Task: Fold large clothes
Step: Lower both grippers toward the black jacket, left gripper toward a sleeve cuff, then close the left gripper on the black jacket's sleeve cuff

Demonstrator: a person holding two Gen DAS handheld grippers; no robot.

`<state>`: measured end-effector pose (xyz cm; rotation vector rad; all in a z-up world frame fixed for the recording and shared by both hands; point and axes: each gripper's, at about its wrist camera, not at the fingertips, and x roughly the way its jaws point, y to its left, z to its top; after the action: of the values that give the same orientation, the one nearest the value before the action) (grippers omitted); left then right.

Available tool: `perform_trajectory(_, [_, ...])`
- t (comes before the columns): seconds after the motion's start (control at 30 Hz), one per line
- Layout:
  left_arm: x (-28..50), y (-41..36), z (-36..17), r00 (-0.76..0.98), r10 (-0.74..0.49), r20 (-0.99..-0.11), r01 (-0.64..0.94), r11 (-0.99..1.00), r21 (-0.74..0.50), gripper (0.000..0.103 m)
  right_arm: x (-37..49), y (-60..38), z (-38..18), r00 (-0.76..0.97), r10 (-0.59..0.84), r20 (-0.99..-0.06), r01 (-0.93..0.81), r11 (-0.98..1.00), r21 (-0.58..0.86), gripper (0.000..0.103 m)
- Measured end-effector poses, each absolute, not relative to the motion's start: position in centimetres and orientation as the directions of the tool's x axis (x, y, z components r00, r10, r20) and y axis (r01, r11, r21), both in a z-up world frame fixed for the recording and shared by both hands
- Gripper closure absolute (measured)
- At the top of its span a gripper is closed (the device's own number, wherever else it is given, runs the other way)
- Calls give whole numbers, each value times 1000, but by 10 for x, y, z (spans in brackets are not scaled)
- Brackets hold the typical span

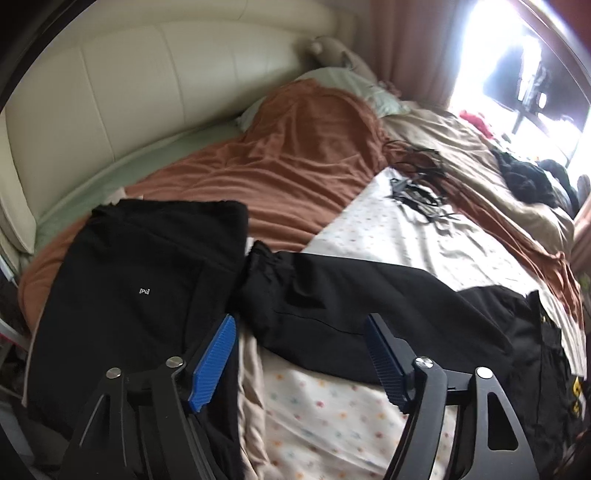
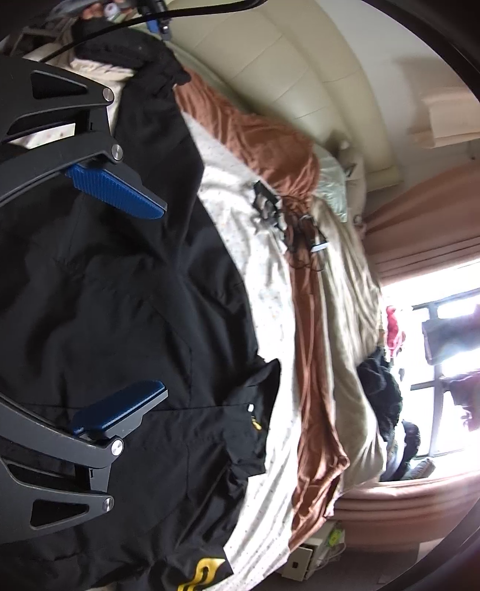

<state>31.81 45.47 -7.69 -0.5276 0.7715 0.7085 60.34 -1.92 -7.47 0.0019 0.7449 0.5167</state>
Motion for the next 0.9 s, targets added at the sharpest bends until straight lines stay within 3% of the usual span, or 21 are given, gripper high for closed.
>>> perform_trajectory(0.13, [320,488,-92,481,355,-802,-764,618,-185,40,617,-17,-89,600,441,-668,-449,876,175,14])
perform_trajectory(0.43, [340,526,-127,425,275,-862,-777,600,-191,40,632,-1,-114,566,435,-701,-475,866,154,15])
perform_trajectory(0.6, [353,535,-152,372,260,-891,-786,598,-154,40,631,8,-122,538,448,-714,-498,852,160,23])
perform_trajectory(0.7, [360,536,-156,343,296,-892,-791,603,-104,57,633,17,-123,538,456,-709,-517,843,150,23])
perform_trajectory(0.73, [362,534,-155,323,307,-895,-792,605,-79,72,634,20,-123,536,462,-707,-521,840,153,23])
perform_trajectory(0.77, [361,534,-152,331,313,-890,-790,608,-80,78,635,23,-123,532,468,-705,-524,836,160,23])
perform_trajectory(0.83, [359,529,-141,375,311,-873,-783,610,-118,86,637,33,-127,514,484,-708,-531,828,180,26])
perform_trajectory(0.9, [359,521,-128,386,339,-858,-769,632,-96,87,639,48,-135,485,494,-722,-542,817,195,33])
